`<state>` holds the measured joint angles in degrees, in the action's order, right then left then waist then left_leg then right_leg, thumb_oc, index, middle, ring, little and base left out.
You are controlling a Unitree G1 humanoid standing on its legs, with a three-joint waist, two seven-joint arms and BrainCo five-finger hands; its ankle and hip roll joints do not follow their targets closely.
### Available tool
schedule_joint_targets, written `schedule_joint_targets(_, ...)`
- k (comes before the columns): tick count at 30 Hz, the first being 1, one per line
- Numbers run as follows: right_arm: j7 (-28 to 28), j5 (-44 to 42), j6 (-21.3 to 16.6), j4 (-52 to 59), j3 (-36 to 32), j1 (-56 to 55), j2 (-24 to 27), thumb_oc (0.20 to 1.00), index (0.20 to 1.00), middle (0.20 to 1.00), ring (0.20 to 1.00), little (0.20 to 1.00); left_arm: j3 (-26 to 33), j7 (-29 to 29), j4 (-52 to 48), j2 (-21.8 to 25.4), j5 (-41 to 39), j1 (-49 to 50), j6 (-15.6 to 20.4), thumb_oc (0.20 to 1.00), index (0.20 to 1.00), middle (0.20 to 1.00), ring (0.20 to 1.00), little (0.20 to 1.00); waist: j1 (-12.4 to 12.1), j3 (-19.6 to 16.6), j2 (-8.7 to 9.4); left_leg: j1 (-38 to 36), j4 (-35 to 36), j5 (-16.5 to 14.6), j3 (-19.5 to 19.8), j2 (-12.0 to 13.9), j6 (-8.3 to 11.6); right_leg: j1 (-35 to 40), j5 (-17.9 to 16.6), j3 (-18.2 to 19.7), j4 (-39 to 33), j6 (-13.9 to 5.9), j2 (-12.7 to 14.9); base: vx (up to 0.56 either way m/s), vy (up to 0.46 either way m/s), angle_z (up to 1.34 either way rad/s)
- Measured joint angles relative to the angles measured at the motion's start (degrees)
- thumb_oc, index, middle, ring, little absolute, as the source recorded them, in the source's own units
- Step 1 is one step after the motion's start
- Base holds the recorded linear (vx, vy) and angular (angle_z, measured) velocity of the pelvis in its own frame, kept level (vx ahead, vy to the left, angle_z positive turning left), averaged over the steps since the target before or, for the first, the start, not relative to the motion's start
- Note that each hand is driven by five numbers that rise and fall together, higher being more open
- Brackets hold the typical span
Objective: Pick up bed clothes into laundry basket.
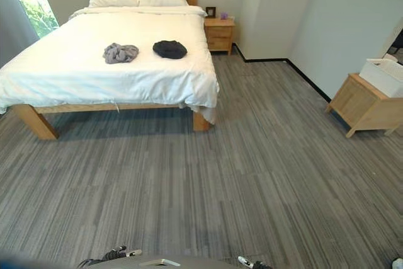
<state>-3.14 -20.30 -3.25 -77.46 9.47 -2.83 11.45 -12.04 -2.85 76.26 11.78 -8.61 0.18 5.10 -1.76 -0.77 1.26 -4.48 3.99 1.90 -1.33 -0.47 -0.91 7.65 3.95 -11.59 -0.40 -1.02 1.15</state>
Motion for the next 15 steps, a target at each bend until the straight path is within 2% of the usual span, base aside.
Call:
schedule_joint_targets(2,0.01,0.00,0.00,-0.03,-0.05,0.25,0.00,1.000,1.000,1.000,1.000,1.000,-1.64,0.26,-0.02,0.26,0.90,-0.06,0.02,1.000,1.000,1.000,1.000,1.000,-0.02,0.08,-0.01,-0.78,0.91,0.12,-0.76,0.06,0.13,0.39,-0.31,0.82,-0.64,-0.04,-0.09,0.02,0.009,-0.16)
schedule_joint_targets(6,0.01,-3.70,0.05,-0.37,-3.06,0.51,0.10,1.000,1.000,1.000,1.000,1.000,3.20,0.22,0.90,0.07,-1.67,-0.68,-0.06,1.000,1.000,1.000,1.000,1.000,0.10,0.20,0.40,-1.27,1.22,0.12,-1.15,0.01,0.13,1.16,-0.72,1.13,-1.76,-0.14,-0.11,0.01,0.010,-0.06)
schedule_joint_targets(9,0.03,-7.25,0.48,0.04,-4.47,1.30,0.61,1.000,1.000,1.000,1.000,1.000,2.72,0.28,0.63,0.34,-2.78,-2.20,-0.86,1.000,1.000,1.000,1.000,1.000,0.30,0.22,0.29,-1.65,1.25,0.11,-1.32,-0.05,0.13,1.59,-0.85,1.40,-2.08,-0.14,-0.12,0.00,0.002,-0.02)
schedule_joint_targets(12,0.13,-10.02,0.01,1.28,-4.80,4.51,2.39,1.000,1.000,1.000,1.000,1.000,0.00,0.42,-4.21,1.18,-4.85,-5.39,-0.42,1.000,1.000,1.000,1.000,1.000,0.36,0.37,0.02,-1.64,1.27,0.14,-1.68,-0.04,0.10,1.62,-1.37,1.83,-2.49,-0.25,-0.11,-0.04,0.013,-0.08)
schedule_joint_targets(13,1.16,-10.26,1.49,12.89,-3.38,4.72,4.53,1.000,1.000,1.000,1.000,1.000,-2.31,0.82,-17.43,3.85,-8.23,-5.10,-1.05,1.000,1.000,1.000,1.000,1.000,0.70,1.20,-0.28,-1.47,1.33,0.51,-1.69,-0.09,-0.28,1.41,-1.79,1.96,-2.50,-0.32,-0.10,-0.05,0.016,-0.04)
schedule_joint_targets(15,1.16,-10.31,-1.65,16.33,-4.44,7.19,5.52,1.000,1.000,1.000,1.000,1.000,-0.87,0.87,-20.70,4.31,-9.32,-7.98,2.37,1.000,1.000,1.000,1.000,1.000,0.98,1.38,-0.36,-1.52,1.57,0.73,-1.68,-0.12,-0.23,2.06,-2.53,1.83,-3.45,-0.66,-0.10,-0.02,0.002,0.03)
